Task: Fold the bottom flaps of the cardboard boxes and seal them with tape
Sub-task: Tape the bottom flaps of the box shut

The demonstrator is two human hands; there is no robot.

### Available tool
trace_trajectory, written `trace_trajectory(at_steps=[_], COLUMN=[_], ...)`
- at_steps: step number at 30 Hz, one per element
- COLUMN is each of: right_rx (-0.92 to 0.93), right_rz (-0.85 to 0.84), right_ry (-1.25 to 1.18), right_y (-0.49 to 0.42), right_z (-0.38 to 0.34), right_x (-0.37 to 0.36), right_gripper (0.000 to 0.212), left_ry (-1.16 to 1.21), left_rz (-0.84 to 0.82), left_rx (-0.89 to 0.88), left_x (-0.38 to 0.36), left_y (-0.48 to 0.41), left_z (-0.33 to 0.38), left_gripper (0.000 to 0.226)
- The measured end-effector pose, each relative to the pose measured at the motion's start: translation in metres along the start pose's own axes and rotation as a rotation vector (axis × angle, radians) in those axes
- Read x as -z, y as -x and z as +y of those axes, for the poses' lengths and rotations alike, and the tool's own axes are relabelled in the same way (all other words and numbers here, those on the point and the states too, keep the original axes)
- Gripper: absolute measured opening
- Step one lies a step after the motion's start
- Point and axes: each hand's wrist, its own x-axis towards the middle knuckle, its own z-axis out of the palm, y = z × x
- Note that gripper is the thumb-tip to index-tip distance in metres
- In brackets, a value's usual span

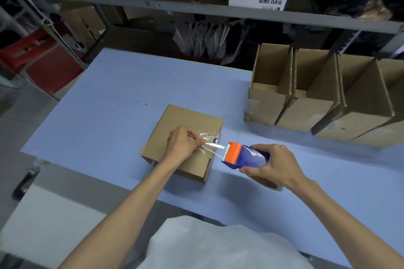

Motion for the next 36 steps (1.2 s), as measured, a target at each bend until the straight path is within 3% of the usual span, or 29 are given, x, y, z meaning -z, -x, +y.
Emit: trace_trajectory(at_steps=[11, 20, 24, 28, 29, 31, 33, 36], right_rx=[-0.008, -0.025, -0.006, -0.006, -0.007, -0.003, 0.003, 0.01], right_rz=[-0.063, -0.099, -0.103, -0.092, -0.094, -0.098, -0.102, -0.113], right_ry=[0.012, 0.062, 0.09, 0.115, 0.114, 0.114, 0.119, 0.125], right_y=[-0.008, -0.01, -0.013, -0.016, -0.016, -0.016, -0.017, -0.019], right_z=[0.001, 0.0, -0.004, -0.007, -0.007, -0.006, -0.006, -0.007], right_x=[-0.006, -0.011, -0.011, -0.009, -0.009, -0.01, -0.011, -0.013], right_gripper=[0.067, 0.07, 0.068, 0.061, 0.06, 0.061, 0.061, 0.061], left_ry=[-0.047, -0.358, -0.509, -0.482, -0.49, -0.508, -0.381, -0.123], left_rz=[0.04, -0.011, 0.019, 0.038, 0.043, 0.081, 0.105, -0.021], left_rx=[-0.051, -0.095, -0.047, -0.028, -0.032, -0.075, -0.172, -0.34], left_x=[-0.005, -0.011, -0.017, -0.014, -0.013, -0.011, -0.01, -0.009], left_y=[0.004, 0.0, 0.001, -0.001, -0.003, -0.004, -0.003, -0.004], left_z=[-0.006, -0.005, 0.001, -0.004, -0.006, -0.009, -0.012, -0.019], left_gripper=[0.012, 0.025, 0.048, 0.095, 0.095, 0.084, 0.069, 0.043])
